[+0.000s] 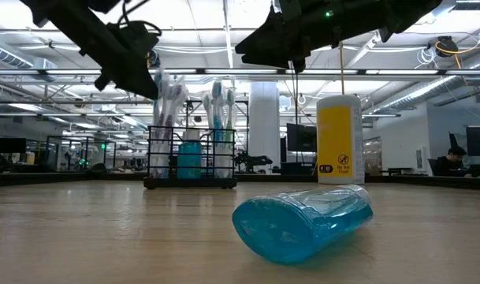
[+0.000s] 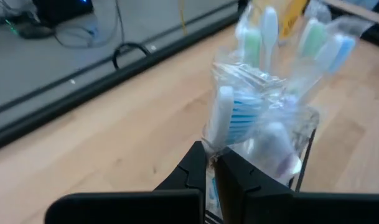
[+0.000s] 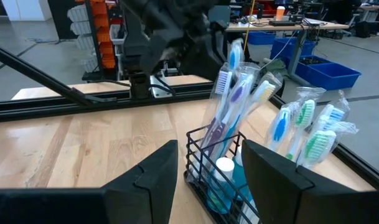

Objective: Pick & Place toothbrushing station
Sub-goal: Put the blue toothbrush into the black mesh organizer

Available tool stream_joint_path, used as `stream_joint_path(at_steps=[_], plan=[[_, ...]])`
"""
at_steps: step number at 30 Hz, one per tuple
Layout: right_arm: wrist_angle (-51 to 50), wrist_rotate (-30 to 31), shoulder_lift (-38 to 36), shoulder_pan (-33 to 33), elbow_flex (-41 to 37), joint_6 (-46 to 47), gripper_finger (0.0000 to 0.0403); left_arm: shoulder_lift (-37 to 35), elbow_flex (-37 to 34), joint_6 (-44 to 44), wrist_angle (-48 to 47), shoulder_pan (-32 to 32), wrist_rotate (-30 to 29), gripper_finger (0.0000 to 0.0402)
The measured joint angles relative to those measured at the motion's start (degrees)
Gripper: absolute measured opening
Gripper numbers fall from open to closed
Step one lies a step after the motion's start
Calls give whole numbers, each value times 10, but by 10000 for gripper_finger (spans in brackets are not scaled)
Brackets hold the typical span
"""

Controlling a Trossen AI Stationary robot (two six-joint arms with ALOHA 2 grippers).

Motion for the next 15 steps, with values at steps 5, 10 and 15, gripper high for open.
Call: stream_joint_path(at_steps=[5, 10, 15], plan=[[0, 0, 0, 0, 0, 0, 171, 28, 0, -11, 1, 25, 55, 26], [0, 0, 0, 0, 0, 0, 171, 40, 0, 7, 10, 38, 58, 51], [0, 0, 0, 0, 0, 0, 171, 40, 0, 16, 10, 38, 58, 78]])
